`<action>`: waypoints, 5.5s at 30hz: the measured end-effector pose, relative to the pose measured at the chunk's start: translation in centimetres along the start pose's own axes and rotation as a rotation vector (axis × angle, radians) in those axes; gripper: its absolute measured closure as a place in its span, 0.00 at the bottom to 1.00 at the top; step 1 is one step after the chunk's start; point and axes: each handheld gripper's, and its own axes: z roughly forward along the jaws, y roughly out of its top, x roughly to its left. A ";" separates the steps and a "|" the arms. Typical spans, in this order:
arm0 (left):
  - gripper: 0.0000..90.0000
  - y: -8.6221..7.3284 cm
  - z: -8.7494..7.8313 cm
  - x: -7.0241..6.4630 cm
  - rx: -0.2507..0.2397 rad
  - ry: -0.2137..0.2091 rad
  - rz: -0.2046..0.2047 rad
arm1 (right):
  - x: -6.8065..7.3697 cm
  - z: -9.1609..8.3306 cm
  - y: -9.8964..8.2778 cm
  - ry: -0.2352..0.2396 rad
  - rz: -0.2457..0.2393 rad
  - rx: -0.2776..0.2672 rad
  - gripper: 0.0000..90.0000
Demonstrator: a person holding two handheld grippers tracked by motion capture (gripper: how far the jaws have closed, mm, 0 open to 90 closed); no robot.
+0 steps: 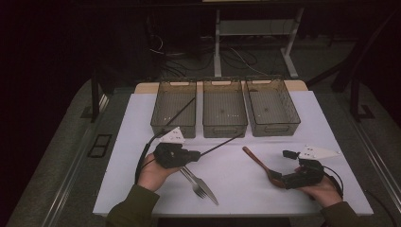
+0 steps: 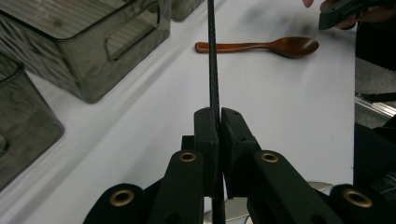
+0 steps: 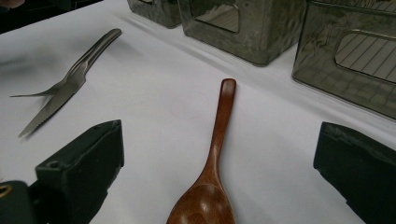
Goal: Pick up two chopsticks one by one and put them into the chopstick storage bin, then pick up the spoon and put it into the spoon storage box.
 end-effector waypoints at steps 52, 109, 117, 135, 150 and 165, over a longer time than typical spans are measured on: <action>0.94 4.8 -3.1 12.4 -0.049 0.334 -0.140 | -0.1 -0.1 0.0 -0.007 0.013 -0.006 0.01; 0.55 4.2 -3.4 12.9 -0.060 0.312 -0.161 | -0.2 -0.3 0.0 -0.005 0.027 -0.011 0.01; 0.49 4.9 -3.3 9.8 -0.073 0.253 -0.086 | -0.2 -0.3 0.1 -0.009 0.028 -0.019 0.01; 0.43 2.0 -2.7 3.9 -0.102 0.170 -0.031 | -0.1 -0.5 -0.1 -0.009 0.035 -0.015 0.01; 0.37 -1.0 -1.8 1.5 -0.132 0.128 -0.023 | -0.1 -0.4 -0.1 -0.011 0.026 -0.014 0.01; 0.26 -4.4 -1.2 -0.3 -0.152 0.115 -0.004 | 0.0 -0.7 -0.3 -0.012 0.034 -0.013 0.01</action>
